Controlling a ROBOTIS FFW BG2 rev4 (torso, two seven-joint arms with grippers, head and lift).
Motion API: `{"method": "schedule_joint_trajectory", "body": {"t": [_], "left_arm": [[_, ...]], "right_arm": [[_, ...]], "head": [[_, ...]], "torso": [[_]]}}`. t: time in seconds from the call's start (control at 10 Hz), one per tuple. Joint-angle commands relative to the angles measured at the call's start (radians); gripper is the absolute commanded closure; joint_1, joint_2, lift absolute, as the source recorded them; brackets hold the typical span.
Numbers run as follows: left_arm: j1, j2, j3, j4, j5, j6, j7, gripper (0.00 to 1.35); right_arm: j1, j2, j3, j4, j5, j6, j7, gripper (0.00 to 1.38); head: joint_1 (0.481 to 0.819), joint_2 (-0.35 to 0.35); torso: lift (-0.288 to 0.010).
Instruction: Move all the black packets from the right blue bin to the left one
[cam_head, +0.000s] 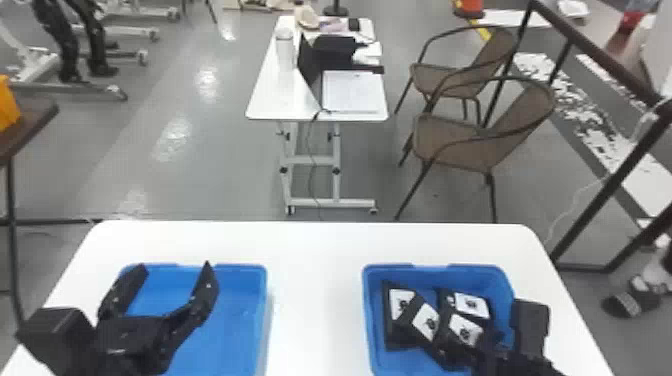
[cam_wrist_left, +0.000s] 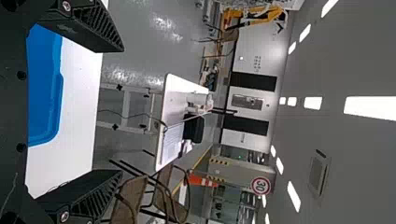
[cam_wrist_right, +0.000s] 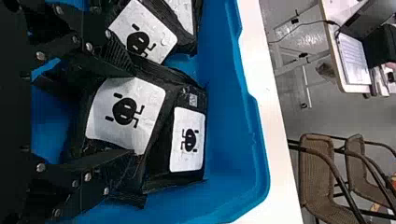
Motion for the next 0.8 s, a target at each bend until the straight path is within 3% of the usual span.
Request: {"method": "schedule_joint_trajectory", "body": {"t": [0.0,0.1,0.3,0.4,0.7], "left_arm": [[-0.002,0.0,0.001,0.0,0.0,0.004,-0.003,0.09],[-0.002,0.0,0.001,0.0,0.001,0.004,-0.004,0.09],[-0.003,0.0,0.004,0.0,0.001,0.007,-0.007,0.09],[-0.011,-0.005,0.004,-0.003,0.024,0.048,-0.007,0.09],[-0.04,-0.009,0.024,-0.001,0.156,0.118,-0.012,0.09]], "right_arm": [[-0.01,0.0,0.002,0.008,-0.005,0.016,0.019,1.11],[-0.004,0.01,0.004,-0.004,-0.005,0.014,0.019,1.24],[0.027,0.022,-0.004,-0.024,-0.056,-0.049,0.019,1.24],[0.051,0.022,-0.004,-0.093,-0.066,-0.052,0.021,1.24],[0.05,0.003,-0.003,-0.294,-0.203,0.047,0.051,1.24]], "head": [[0.695,-0.026],[0.695,-0.022],[0.695,-0.008],[0.695,-0.002],[0.695,0.02]], "torso": [[0.0],[0.0],[0.0],[0.0],[0.0]]}}
